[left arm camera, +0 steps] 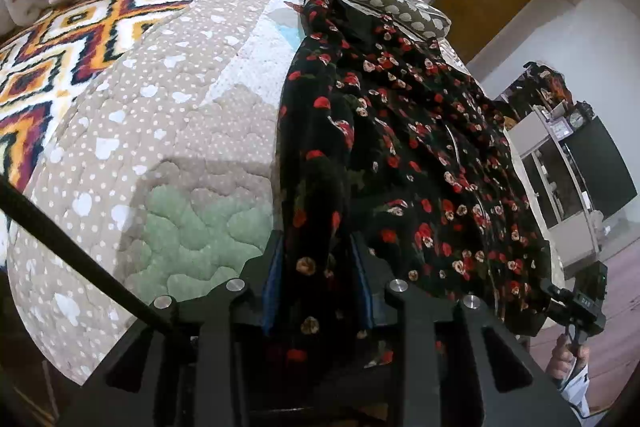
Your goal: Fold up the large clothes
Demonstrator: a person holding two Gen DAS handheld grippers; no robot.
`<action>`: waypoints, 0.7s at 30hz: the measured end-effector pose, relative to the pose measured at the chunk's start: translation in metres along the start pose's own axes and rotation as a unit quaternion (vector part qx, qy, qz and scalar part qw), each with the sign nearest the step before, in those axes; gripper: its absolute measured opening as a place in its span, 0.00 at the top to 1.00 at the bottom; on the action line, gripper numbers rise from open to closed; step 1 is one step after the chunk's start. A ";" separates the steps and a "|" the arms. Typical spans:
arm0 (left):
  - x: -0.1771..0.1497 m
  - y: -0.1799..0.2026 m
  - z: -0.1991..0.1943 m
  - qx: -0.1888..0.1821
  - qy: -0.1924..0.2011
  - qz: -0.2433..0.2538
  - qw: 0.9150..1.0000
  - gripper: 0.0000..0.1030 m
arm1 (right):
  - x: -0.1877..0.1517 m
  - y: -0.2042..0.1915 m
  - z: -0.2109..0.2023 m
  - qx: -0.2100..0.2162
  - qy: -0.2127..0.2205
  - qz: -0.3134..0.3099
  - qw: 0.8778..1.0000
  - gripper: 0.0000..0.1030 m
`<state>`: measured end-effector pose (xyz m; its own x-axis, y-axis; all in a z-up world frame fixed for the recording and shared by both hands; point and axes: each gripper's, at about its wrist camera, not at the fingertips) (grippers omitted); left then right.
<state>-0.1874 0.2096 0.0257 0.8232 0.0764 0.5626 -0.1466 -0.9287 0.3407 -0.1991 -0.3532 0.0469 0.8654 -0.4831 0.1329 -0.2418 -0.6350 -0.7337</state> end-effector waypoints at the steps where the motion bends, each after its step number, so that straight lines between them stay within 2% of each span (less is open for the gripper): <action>1: -0.002 0.001 -0.001 0.000 0.001 0.001 1.000 0.71 | -0.002 0.000 -0.001 -0.003 0.000 -0.001 1.000 0.54; 7: -0.011 0.002 -0.007 0.001 0.010 0.001 1.000 0.71 | -0.014 0.001 0.001 -0.018 -0.003 -0.009 1.000 0.55; 10: -0.012 0.002 -0.008 0.006 0.011 0.002 1.000 0.71 | -0.017 0.002 0.002 -0.023 -0.003 -0.008 1.000 0.60; 11: -0.013 0.002 -0.009 0.012 0.010 0.002 1.000 0.78 | -0.017 0.003 0.002 -0.025 -0.003 -0.008 1.000 0.63; 13: -0.013 0.002 -0.011 0.025 0.007 0.006 1.000 0.83 | -0.016 0.005 0.002 -0.028 -0.002 -0.004 1.000 0.68; 21: -0.015 0.000 -0.015 0.018 0.008 -0.007 1.000 0.82 | -0.015 0.005 0.002 -0.033 -0.004 -0.007 0.999 0.71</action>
<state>-0.2085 0.2134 0.0286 0.8158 0.0947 0.5705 -0.1160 -0.9396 0.3219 -0.2125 -0.3484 0.0401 0.8724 -0.4691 0.1375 -0.2577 -0.6803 -0.6862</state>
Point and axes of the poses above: each gripper's, at about its wrist camera, not at the fingertips, and z roughly the way its jaws point, y to its right, x to its top, and after that the axes turned 13 degrees about z, right-handed
